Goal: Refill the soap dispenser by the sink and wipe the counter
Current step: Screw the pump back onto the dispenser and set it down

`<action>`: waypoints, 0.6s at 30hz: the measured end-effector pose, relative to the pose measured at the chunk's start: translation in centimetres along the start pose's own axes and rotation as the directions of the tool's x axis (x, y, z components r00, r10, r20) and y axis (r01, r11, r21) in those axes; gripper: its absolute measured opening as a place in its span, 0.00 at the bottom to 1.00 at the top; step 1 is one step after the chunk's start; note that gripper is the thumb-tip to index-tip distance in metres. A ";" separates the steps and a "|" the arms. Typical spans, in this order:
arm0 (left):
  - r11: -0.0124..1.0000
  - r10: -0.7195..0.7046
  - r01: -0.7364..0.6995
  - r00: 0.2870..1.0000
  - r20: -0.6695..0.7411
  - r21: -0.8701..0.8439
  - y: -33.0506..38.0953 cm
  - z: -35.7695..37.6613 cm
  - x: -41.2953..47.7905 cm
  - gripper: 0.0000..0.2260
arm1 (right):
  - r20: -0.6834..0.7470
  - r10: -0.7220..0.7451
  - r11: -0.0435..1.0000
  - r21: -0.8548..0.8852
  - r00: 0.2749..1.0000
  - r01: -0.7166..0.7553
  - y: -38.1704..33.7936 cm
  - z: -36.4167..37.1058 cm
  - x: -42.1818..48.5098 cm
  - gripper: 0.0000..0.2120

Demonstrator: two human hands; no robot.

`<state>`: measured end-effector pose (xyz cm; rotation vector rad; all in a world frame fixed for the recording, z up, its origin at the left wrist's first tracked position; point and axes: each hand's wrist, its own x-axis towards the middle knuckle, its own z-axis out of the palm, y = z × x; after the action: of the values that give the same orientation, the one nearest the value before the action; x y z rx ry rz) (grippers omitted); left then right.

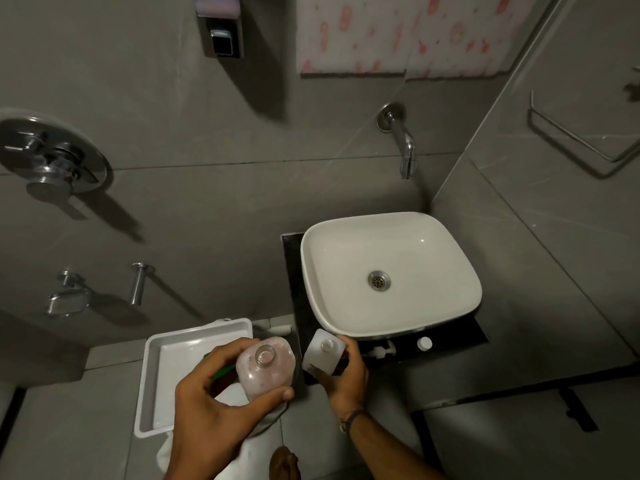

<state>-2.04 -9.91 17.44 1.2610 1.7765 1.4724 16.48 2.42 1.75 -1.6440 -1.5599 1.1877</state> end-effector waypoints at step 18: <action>0.998 0.029 -0.022 0.993 0.119 -0.055 2.3 5.3 1.4 0.35 | -0.327 0.081 0.961 0.277 0.941 0.014 2.6 -14.6 -0.3 0.34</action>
<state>2.49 -6.20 18.35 1.3208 1.6390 1.4179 30.62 4.10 5.96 -1.5922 -1.1047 1.0224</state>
